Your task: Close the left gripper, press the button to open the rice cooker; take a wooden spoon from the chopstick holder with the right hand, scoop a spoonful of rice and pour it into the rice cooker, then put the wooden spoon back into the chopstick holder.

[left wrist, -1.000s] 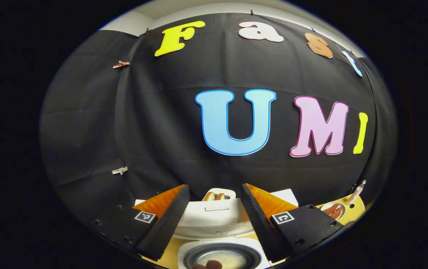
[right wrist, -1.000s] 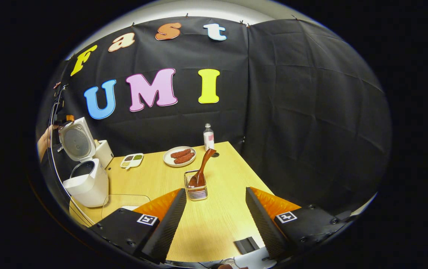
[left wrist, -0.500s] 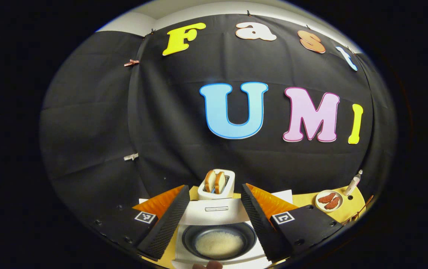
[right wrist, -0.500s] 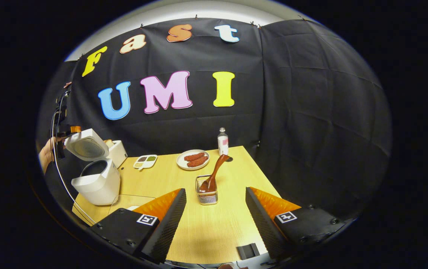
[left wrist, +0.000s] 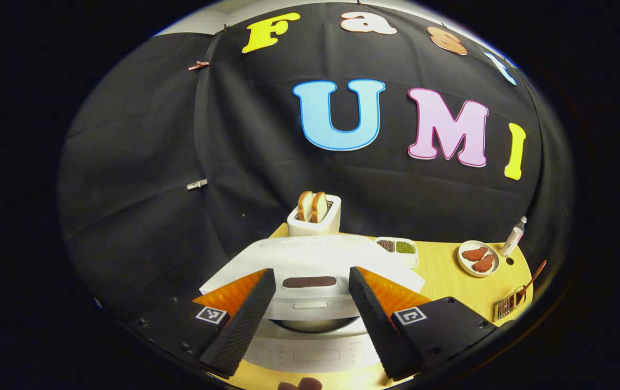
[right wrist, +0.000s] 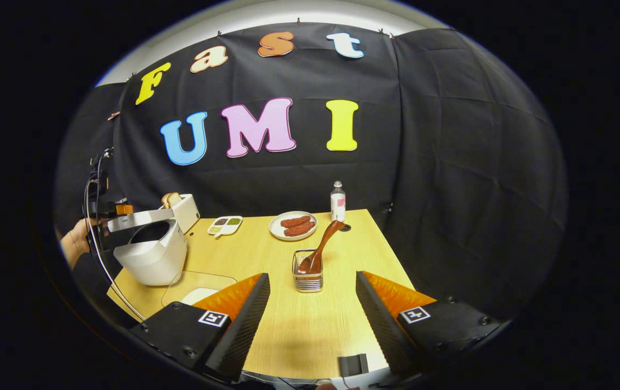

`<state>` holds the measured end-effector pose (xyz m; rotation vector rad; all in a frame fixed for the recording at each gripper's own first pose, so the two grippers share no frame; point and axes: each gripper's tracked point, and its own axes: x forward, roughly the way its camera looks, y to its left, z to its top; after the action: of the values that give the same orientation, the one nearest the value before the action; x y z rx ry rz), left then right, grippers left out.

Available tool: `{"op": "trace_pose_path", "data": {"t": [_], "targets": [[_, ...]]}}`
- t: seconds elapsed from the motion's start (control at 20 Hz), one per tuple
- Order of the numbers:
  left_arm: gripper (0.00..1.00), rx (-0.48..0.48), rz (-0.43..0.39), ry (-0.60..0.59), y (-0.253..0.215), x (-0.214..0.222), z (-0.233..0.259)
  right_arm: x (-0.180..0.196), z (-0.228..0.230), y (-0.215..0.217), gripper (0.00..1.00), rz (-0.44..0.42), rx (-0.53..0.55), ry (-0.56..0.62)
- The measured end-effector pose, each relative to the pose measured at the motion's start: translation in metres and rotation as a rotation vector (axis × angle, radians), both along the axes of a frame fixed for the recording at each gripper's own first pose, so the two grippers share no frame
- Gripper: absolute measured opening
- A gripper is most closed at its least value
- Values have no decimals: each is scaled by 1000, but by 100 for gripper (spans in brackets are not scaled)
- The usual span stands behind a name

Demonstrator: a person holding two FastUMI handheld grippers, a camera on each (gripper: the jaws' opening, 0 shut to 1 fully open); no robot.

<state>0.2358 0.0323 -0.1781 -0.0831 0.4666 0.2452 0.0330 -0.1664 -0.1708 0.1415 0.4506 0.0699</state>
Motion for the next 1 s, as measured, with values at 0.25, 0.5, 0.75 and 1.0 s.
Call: {"op": "trace_pose_path", "data": {"t": [0.25, 0.5, 0.75, 1.0], "targets": [[97, -18, 10, 52, -1, -5, -32, 2, 1, -2, 99, 3, -9, 1], [97, -28, 20, 90, -4, -8, -57, 2, -8, 2, 99, 7, -4, 17], [98, -45, 29, 94, -7, -12, -72, 4, -11, 4, 99, 33, -23, 19], [99, -14, 43, 38, -8, -13, -75, 9, -10, 3, 99, 21, -5, 14]]}}
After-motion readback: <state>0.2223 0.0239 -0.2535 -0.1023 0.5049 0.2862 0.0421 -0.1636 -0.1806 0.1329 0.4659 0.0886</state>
